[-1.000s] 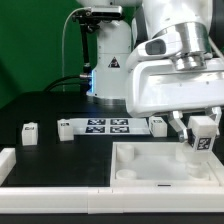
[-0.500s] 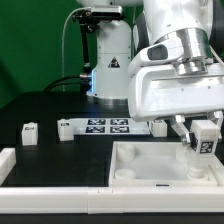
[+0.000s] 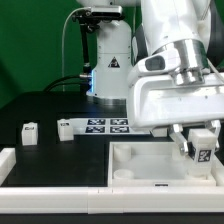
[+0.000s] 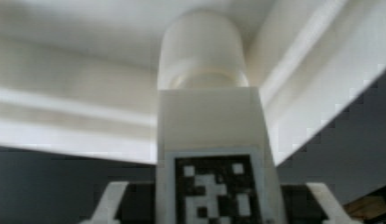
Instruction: Assemble one leg
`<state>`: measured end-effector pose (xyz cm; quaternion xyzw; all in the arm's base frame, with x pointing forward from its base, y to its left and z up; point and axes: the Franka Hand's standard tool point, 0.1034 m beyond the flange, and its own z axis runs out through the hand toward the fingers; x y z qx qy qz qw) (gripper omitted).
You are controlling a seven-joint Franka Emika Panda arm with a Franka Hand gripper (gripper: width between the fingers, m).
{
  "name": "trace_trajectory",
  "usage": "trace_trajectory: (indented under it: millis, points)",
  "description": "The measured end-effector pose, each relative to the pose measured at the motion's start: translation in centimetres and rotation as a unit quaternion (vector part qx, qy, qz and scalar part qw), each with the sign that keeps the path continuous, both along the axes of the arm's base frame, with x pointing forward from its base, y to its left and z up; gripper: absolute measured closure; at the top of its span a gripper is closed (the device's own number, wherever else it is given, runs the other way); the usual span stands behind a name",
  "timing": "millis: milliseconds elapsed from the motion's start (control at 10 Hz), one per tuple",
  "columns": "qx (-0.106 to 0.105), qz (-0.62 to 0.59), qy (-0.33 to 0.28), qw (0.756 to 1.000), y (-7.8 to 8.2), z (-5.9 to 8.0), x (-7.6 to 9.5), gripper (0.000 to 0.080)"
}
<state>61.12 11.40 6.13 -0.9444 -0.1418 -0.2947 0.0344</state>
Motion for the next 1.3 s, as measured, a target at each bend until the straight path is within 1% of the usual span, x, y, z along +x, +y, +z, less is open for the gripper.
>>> trace_trajectory:
  millis: [200, 400, 500, 600, 700, 800, 900, 1300]
  points:
    - [0.0, 0.0, -0.002, 1.0, -0.04, -0.02, 0.0, 0.0509]
    - [-0.001, 0.001, 0.011, 1.0, -0.01, -0.23, -0.09, 0.0509]
    - [-0.001, 0.001, 0.012, 1.0, -0.01, -0.26, -0.11, 0.0331]
    - [-0.001, 0.001, 0.012, 1.0, -0.01, -0.3, -0.13, 0.0214]
    - [-0.001, 0.001, 0.012, 1.0, -0.02, -0.32, -0.14, 0.0214]
    - [-0.001, 0.001, 0.013, 1.0, -0.02, -0.33, -0.15, 0.0163]
    - [-0.001, 0.001, 0.013, 1.0, -0.02, -0.34, -0.15, 0.0154]
    - [-0.001, 0.001, 0.013, 1.0, -0.02, -0.39, -0.17, 0.0151]
